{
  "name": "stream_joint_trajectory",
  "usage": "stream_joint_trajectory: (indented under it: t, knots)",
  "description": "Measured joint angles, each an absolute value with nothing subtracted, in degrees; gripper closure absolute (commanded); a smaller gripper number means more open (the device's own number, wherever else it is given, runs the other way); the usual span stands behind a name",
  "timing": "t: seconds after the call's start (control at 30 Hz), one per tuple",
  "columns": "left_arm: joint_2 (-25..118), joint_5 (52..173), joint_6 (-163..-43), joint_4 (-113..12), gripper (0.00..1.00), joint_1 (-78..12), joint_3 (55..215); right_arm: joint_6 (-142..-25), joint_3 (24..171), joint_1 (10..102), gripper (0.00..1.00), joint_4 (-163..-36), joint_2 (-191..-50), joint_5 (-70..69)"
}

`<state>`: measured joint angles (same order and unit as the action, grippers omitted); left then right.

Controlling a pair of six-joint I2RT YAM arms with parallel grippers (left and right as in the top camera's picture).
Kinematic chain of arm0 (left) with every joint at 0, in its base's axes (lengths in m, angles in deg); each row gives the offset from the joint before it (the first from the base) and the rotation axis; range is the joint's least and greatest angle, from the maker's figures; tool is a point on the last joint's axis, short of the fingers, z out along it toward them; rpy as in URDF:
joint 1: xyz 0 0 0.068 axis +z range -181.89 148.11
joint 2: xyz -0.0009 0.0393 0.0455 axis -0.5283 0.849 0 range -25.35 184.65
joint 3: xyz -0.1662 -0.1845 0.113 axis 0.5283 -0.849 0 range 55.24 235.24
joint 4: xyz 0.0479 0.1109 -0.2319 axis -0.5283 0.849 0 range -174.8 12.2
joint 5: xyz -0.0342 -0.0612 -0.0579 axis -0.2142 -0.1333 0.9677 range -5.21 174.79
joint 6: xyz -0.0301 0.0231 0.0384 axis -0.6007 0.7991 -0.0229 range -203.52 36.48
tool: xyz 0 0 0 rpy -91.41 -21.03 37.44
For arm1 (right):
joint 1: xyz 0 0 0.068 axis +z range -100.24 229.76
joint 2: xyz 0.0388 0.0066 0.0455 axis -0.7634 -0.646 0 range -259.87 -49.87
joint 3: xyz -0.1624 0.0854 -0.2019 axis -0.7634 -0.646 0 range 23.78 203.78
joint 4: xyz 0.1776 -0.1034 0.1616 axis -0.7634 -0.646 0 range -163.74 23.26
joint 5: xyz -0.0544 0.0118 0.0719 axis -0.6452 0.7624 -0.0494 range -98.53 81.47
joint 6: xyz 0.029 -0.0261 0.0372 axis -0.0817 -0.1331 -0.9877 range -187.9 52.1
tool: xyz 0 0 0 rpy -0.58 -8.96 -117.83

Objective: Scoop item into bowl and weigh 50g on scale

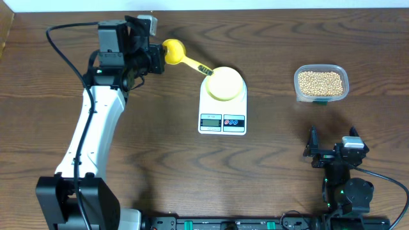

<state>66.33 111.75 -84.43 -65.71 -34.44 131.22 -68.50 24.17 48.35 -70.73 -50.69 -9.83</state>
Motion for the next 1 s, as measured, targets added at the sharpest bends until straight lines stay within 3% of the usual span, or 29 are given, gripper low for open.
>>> stream_joint_trajectory:
  t: [0.53, 1.0]
  knots:
    - [66.33, 111.88, -96.78, -73.23, 0.92, -37.43, 131.22, -68.5, 24.17, 48.35, 0.01, -68.13, -50.69, -9.83]
    - [66.33, 111.45, -98.74, -73.23, 0.92, -37.43, 131.22, -73.29, 24.23, 48.35, 0.01, -57.95, -50.56, -9.76]
